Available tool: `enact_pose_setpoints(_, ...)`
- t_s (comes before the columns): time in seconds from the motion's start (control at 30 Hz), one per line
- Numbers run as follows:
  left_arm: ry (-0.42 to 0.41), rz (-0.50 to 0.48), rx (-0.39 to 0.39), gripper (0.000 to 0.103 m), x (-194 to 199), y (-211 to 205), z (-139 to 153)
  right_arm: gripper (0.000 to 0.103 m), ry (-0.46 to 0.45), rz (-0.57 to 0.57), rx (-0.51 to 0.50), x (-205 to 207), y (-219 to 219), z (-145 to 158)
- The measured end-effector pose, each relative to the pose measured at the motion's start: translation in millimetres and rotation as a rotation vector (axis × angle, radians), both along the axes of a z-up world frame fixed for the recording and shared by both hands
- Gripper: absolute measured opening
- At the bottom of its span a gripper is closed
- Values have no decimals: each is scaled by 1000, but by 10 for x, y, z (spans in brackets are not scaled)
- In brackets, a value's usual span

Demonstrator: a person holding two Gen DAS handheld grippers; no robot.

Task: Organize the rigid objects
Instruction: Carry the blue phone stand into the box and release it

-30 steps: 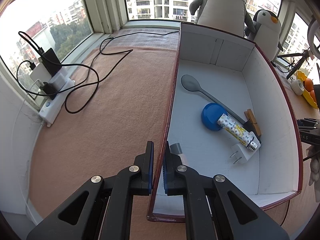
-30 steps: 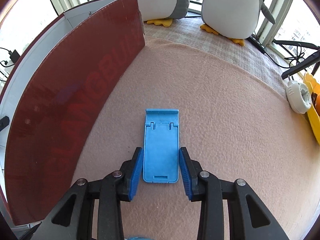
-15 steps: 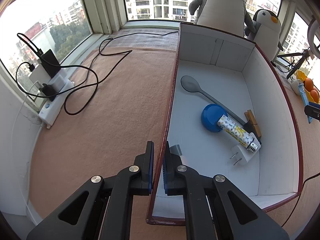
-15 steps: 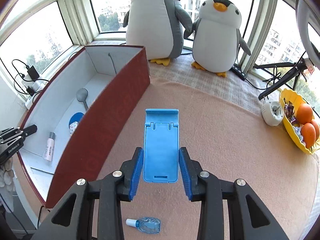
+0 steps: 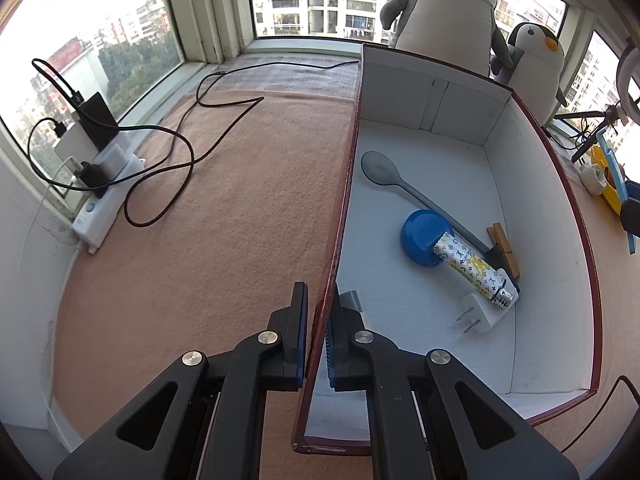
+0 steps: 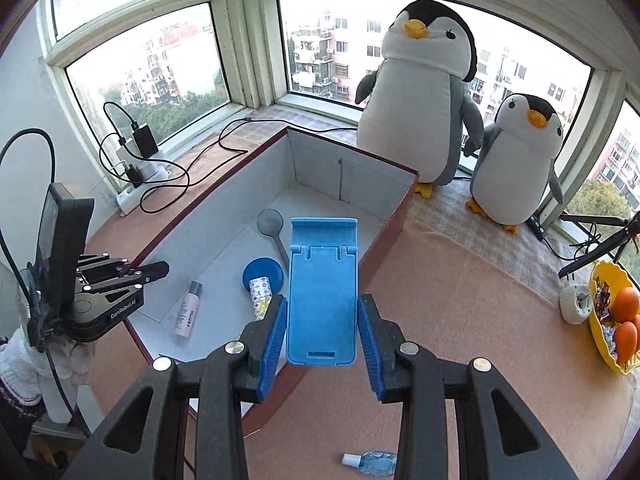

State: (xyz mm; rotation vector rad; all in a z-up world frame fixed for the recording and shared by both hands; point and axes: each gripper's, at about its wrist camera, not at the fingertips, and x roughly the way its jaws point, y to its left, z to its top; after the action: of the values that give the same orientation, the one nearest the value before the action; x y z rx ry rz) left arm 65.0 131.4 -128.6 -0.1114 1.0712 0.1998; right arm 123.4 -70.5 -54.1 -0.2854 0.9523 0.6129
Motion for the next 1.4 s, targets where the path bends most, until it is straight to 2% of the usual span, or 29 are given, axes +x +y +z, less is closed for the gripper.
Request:
enact_pose_setpoints(0.37,-6,-7,4,7,10,3,13,33,7,105,-64,-125,461,-157)
enact_pose_setpoints(1.2,-8,-6,7,7,14,5,13,33,48,123,-105,-84,679,-348)
enact_pose_setpoints(1.27,-8,-7,8,7,14,5,13,37,70,128,-92,-59,680,-367)
enact_pose_setpoints(1.33,-12,-8,11,6,13,4,19,63,86,131,-85,-44,678,-383)
enact_pose_setpoints(1.4,-16,-8,17,6,17,-3,22,66,53,116,-80,-60,654,-355)
